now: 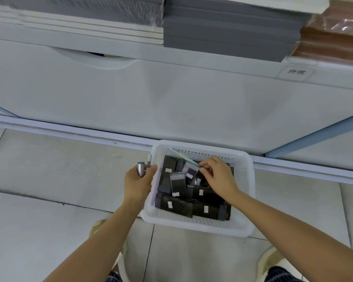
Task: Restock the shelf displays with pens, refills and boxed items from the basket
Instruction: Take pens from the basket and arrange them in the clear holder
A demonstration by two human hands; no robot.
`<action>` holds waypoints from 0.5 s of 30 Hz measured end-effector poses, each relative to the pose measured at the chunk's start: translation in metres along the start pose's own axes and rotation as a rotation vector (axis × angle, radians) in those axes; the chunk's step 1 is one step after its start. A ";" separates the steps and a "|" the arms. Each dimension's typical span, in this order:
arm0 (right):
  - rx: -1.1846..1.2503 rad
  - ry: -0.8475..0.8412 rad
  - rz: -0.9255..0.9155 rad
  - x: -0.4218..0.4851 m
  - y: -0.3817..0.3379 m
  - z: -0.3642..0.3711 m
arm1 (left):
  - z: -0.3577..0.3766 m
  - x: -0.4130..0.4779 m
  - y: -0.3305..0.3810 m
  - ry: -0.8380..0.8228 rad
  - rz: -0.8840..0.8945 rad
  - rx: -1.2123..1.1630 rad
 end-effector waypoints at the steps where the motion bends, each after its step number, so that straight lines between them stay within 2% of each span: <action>1: 0.030 -0.003 0.000 -0.001 -0.003 -0.001 | 0.000 -0.001 0.001 0.006 -0.003 0.001; 3: 0.067 0.016 0.005 -0.002 -0.010 -0.001 | 0.001 -0.003 0.002 0.011 -0.005 0.006; 8: 0.182 0.186 0.039 0.007 -0.029 -0.021 | 0.004 -0.010 0.009 0.007 -0.008 -0.052; 10: 0.238 0.067 0.044 0.006 -0.038 -0.022 | 0.005 -0.012 0.011 -0.009 -0.021 -0.120; 13: 0.319 -0.265 0.039 -0.007 -0.062 -0.001 | 0.006 -0.014 0.015 -0.058 -0.032 -0.202; 15: 0.398 -0.376 0.029 -0.018 -0.080 0.016 | 0.006 -0.014 0.016 -0.057 -0.019 -0.206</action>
Point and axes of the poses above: each hand's wrist, its own x-axis towards the middle knuckle, its own z-axis out of the palm, y = z × x, the point moved 4 cm from there along x, towards the middle knuckle, and after that the axes turned 6 degrees about y, right-handed, at the moved point
